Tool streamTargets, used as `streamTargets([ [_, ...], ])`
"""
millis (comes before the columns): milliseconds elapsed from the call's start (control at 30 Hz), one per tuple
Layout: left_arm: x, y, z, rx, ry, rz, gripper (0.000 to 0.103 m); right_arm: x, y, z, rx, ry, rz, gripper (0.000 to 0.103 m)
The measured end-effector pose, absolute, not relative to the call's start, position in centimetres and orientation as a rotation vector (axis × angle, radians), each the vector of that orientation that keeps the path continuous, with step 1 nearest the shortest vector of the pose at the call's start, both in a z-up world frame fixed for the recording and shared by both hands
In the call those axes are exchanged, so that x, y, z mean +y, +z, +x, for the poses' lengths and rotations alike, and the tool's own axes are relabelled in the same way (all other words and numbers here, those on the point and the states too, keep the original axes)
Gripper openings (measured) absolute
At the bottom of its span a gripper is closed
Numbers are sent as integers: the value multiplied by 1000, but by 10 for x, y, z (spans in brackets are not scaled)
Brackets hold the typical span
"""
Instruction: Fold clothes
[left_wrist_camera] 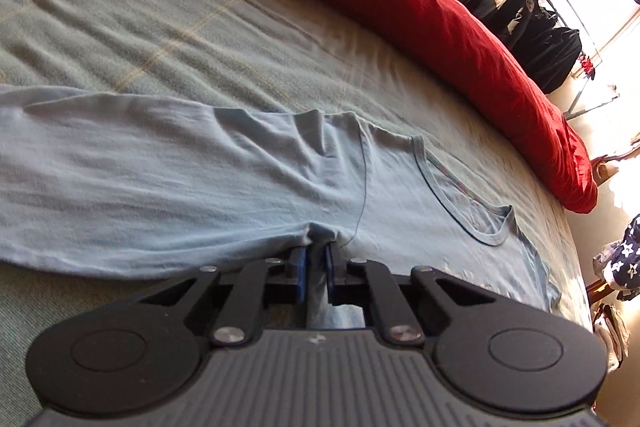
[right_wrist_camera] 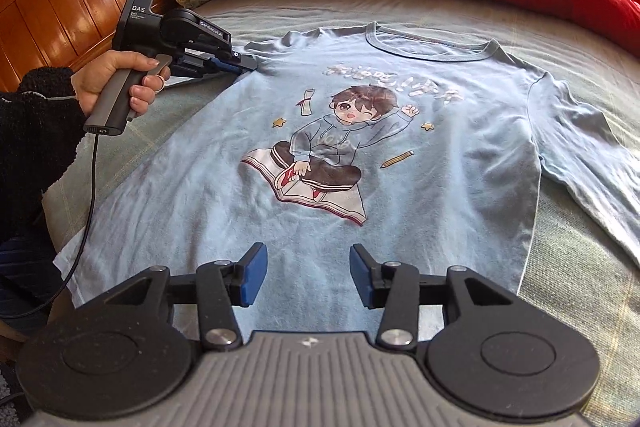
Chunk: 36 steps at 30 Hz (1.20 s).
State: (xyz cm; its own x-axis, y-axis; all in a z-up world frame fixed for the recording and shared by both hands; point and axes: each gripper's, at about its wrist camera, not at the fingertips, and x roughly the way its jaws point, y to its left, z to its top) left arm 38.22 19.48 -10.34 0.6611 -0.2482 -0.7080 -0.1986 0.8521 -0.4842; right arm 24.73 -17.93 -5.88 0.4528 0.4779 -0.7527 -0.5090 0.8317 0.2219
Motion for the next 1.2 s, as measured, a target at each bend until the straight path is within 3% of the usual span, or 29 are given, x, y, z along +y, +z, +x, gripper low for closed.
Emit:
streamTargets([
  [200,193,-99,386,858,-13,-492,8,-184,-59,245,921,586,-28,53],
  [333,197,-100,361,863,-52,-523,9,-188,-55,239,905,590,-28,60],
  [567,198,-107,313,903,-98,-586,9,-189,-54,233,902,591,-28,60],
  [833,194,-105,298,913,-133,-623,15,-187,-47,224,885,600,-29,62],
  [900,194,-106,297,917,-142,-641,23,-187,-46,223,884,597,-31,63],
  [1200,151,-105,295,899,-103,-343,25,-184,-51,219,893,584,-52,65],
])
